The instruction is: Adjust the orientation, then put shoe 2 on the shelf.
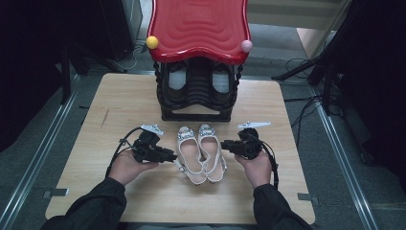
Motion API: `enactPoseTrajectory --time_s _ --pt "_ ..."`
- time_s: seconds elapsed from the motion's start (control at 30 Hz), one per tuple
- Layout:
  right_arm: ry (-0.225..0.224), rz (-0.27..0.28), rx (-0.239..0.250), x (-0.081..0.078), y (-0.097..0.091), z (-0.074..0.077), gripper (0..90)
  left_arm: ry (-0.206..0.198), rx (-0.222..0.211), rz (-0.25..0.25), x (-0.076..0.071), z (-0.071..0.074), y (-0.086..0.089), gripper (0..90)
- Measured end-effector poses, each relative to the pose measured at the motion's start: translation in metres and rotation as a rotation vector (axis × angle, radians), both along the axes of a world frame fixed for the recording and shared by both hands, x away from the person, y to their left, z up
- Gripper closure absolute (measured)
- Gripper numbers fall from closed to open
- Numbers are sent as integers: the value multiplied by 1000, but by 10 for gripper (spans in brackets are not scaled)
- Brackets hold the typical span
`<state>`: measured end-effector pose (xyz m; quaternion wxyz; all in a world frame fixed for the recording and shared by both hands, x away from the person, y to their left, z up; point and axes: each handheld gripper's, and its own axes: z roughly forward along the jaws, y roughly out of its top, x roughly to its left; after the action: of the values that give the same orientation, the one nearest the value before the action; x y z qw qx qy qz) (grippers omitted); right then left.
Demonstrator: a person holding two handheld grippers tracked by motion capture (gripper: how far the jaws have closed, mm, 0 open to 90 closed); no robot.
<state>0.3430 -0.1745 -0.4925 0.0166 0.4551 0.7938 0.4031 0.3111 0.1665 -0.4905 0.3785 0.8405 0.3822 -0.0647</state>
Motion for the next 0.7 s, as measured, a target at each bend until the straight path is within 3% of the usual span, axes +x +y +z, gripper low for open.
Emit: enactPoseTrajectory --time_s 0.1,0.37,0.7 --pt "-21 -10 19 -3 1 5 671 -3 -30 7 -2 6 8 584" --pt "-44 -24 26 -8 5 10 587 -7 -34 24 -4 12 16 474" --pt "-39 -18 32 -13 14 17 583 -22 -24 54 -3 17 26 417"
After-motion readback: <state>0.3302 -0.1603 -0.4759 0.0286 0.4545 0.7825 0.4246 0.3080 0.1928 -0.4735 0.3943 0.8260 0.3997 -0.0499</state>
